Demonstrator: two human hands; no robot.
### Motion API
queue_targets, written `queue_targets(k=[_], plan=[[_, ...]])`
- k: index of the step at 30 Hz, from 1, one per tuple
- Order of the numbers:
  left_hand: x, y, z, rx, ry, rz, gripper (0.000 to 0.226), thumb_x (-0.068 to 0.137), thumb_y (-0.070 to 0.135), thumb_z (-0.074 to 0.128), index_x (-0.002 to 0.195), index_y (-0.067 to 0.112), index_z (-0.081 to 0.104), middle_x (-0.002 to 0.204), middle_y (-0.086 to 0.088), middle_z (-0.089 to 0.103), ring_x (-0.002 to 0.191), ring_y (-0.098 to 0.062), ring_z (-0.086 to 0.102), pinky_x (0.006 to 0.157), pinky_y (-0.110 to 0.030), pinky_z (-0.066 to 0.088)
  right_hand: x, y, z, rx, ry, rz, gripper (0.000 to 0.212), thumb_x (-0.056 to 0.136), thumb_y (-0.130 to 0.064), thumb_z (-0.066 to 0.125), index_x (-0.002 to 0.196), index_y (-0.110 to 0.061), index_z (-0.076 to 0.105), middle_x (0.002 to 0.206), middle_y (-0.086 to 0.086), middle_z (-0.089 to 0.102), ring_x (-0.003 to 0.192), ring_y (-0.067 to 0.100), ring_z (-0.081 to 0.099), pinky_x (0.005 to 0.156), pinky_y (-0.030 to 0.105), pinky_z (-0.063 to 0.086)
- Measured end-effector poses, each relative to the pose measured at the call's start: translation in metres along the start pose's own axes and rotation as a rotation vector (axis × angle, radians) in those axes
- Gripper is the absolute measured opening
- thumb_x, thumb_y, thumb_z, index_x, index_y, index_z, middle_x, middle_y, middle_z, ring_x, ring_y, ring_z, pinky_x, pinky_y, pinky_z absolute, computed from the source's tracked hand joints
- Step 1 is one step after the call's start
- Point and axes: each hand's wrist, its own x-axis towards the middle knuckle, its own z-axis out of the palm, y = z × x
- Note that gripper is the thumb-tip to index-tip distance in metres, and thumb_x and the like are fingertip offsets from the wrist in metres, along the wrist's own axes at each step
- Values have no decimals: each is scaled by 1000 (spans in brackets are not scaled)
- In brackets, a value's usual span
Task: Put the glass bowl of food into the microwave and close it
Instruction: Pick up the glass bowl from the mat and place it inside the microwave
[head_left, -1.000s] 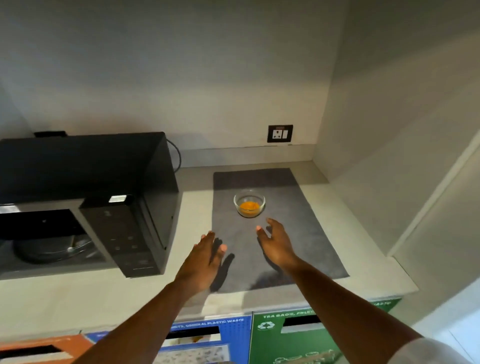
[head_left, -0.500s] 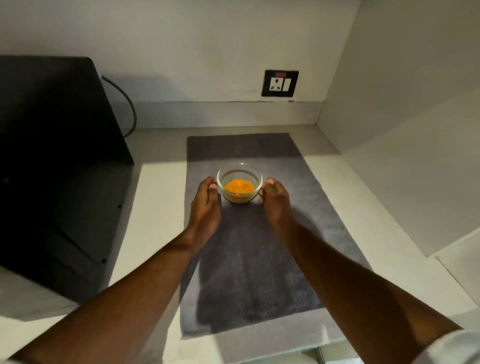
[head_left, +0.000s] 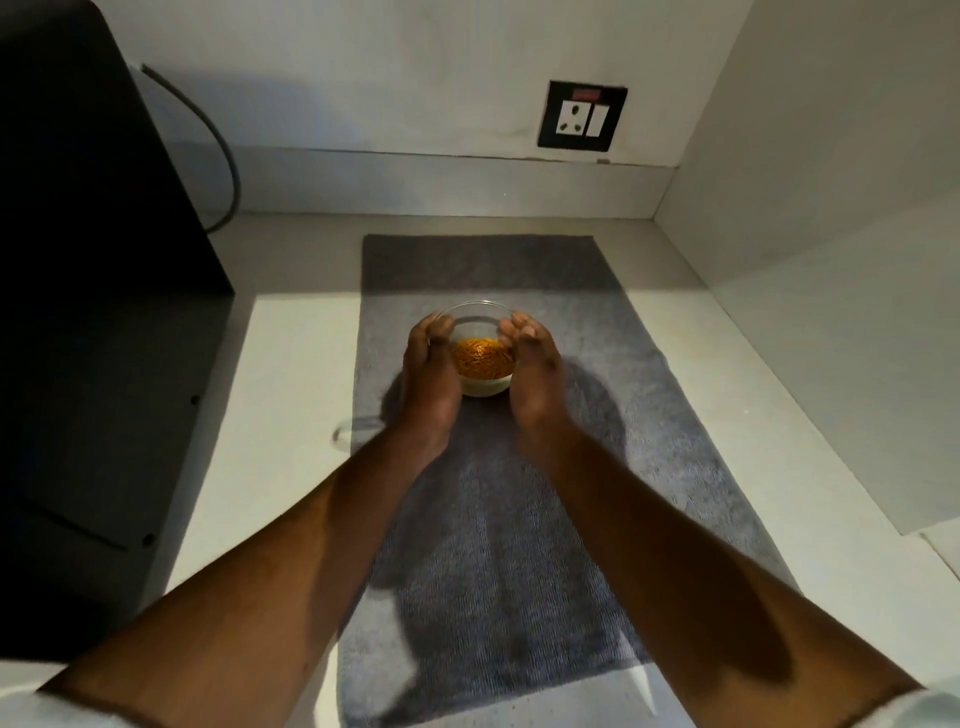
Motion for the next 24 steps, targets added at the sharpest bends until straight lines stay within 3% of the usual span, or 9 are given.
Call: queue_targets(k=[5, 13, 16, 20, 22, 24], plan=[[-26, 6, -1, -31, 7, -16, 36, 104, 29, 45, 138, 17, 51, 139, -9, 57, 129, -23, 53, 112, -40, 43, -19, -2, -6, 57, 25, 26, 35, 106, -7, 47, 139, 2, 55, 142, 25, 60, 136, 34, 56, 118, 40, 42], [-90, 22, -17, -36, -19, -37, 38, 105, 30, 43, 140, 16, 48, 139, -12, 57, 128, -28, 55, 112, -48, 44, -74, -15, -27, 27, 9, 66, 34, 105, -17, 51, 138, -15, 60, 138, 6, 65, 130, 22, 60, 118, 46, 43], [-119, 33, -22, -60, -15, -28, 36, 106, 28, 42, 140, 17, 48, 138, -13, 57, 125, -29, 56, 105, -43, 48, -98, -25, -36, 68, 14, 60, 30, 102, -18, 56, 131, -19, 64, 136, 7, 67, 129, 26, 62, 116, 50, 46], [-169, 56, -31, -78, -22, -3, 32, 107, 30, 40, 135, 19, 49, 133, -14, 59, 114, -24, 60, 94, -37, 52, -145, -44, -48, 139, -7, 25, 19, 102, -18, 58, 117, -25, 68, 130, 9, 70, 122, 27, 67, 96, 33, 56], [-192, 69, -39, -99, -9, -8, 29, 106, 27, 41, 132, 19, 51, 127, -12, 60, 103, -18, 61, 80, -25, 52, -169, -57, -53, 114, -17, 35, 16, 103, -22, 57, 111, -28, 69, 126, 7, 71, 114, 23, 69, 81, 22, 58], [-210, 77, -47, -100, -15, -37, 28, 106, 28, 40, 132, 22, 51, 119, -5, 61, 97, -10, 60, 64, -15, 51, -189, -64, -55, 62, -34, 51, 18, 105, -27, 53, 115, -31, 68, 125, 1, 72, 115, 20, 69, 77, 18, 57]])
